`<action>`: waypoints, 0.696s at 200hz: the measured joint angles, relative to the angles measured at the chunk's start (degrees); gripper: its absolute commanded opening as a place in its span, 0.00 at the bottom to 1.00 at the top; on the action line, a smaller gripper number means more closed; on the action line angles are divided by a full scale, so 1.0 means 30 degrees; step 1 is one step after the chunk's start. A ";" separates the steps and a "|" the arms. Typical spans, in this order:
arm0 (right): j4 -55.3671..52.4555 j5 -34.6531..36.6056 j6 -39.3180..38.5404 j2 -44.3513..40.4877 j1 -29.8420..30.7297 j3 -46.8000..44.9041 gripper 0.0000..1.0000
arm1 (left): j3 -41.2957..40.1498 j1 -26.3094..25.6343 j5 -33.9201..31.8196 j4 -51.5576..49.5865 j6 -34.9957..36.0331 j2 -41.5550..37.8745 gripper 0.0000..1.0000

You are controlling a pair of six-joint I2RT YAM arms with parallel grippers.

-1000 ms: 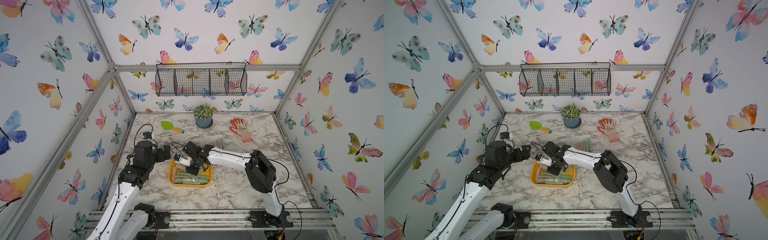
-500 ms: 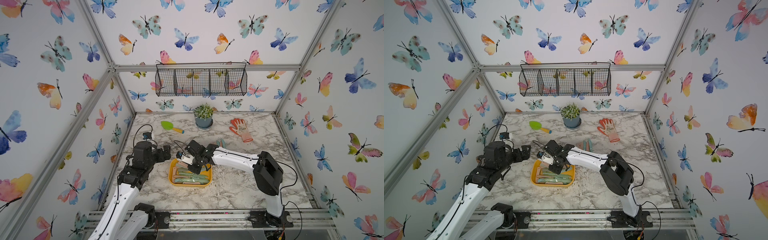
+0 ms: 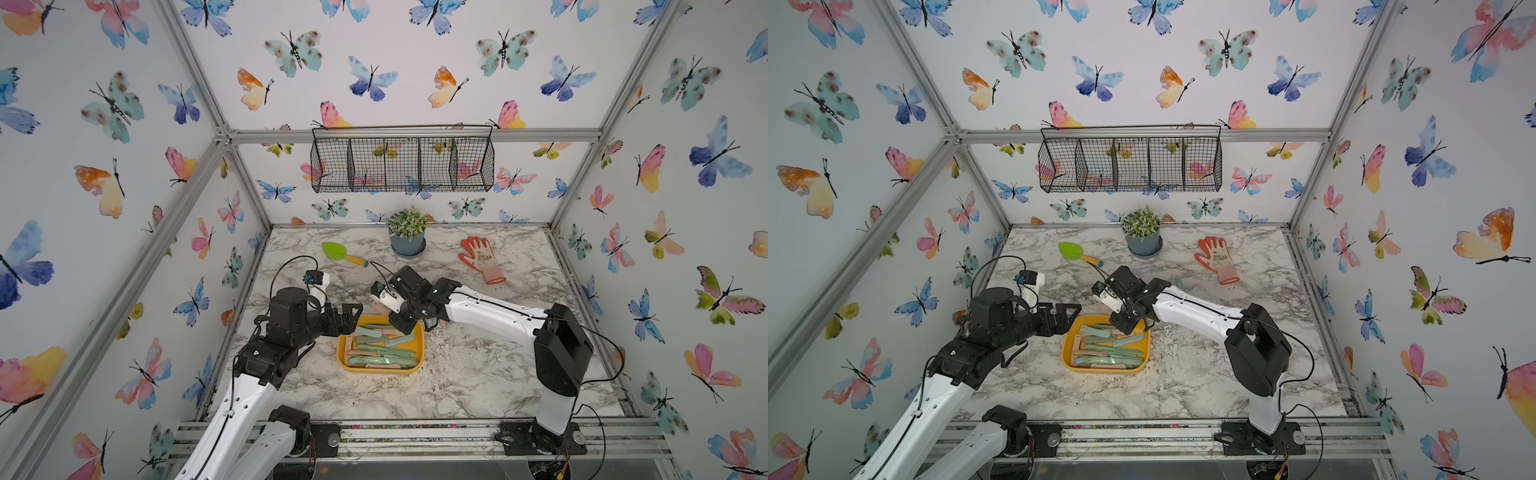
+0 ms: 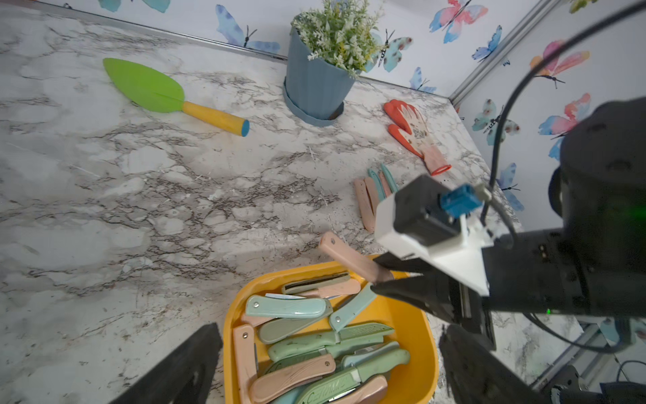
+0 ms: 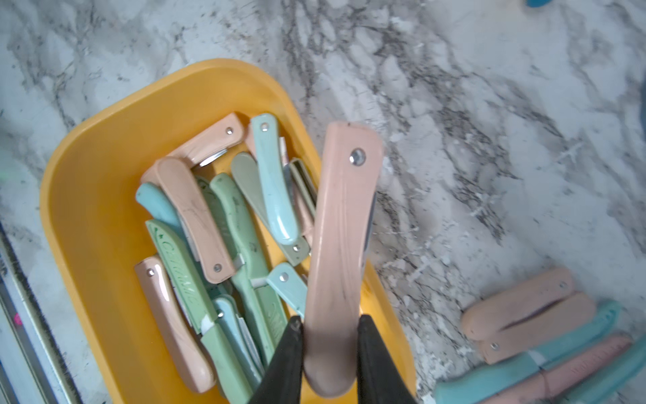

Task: Take the fruit knife out of the storage box
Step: Pick up the fruit knife from the storage box, then place the fruit knife at the center of the board.

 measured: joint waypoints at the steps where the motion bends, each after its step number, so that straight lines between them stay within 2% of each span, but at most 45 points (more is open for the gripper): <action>1: 0.0015 0.0000 0.0022 -0.0029 -0.0036 -0.0015 0.23 | 0.0000 0.0000 0.0000 0.0000 0.0000 0.0000 0.98; 79: 0.1144 0.1545 0.3344 -0.3104 -0.5136 -0.3723 0.23 | -0.0189 0.0000 0.0124 0.0102 0.0000 0.0546 0.98; 139: 0.1880 0.1377 0.5173 -0.3606 -0.8342 -0.6411 0.23 | -0.0189 0.0007 -0.0036 0.0102 0.0000 0.0670 0.98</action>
